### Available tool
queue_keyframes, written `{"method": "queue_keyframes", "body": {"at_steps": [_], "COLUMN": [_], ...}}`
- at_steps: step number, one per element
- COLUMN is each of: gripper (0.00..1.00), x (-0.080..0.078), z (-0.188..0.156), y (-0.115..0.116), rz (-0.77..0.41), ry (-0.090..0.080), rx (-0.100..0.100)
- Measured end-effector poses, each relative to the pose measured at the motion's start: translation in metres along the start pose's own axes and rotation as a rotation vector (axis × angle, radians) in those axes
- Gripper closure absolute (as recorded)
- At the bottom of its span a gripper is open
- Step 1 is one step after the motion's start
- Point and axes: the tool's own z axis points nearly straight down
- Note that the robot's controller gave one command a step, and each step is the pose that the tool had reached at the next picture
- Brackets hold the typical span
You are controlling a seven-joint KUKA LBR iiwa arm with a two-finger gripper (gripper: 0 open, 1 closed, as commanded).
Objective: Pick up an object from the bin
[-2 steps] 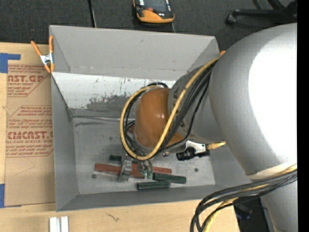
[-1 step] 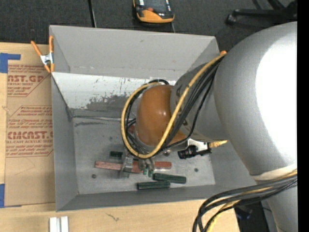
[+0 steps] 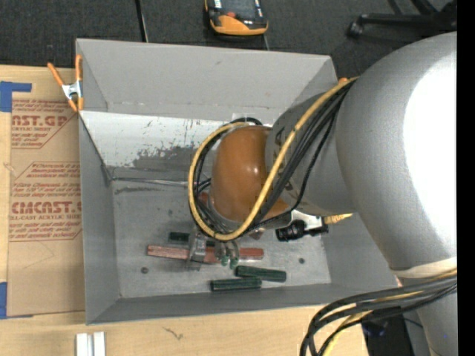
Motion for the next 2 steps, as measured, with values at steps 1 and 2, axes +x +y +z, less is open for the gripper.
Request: {"method": "queue_keyframes", "body": {"at_steps": [1,2], "gripper": [1.00,1.00], "x": [0.000,0.000], "z": [-0.012,-0.025], "y": [0.000,0.000], "rz": [0.000,0.000], "ry": [-0.002,0.000], "rx": [-0.001,0.000]}}
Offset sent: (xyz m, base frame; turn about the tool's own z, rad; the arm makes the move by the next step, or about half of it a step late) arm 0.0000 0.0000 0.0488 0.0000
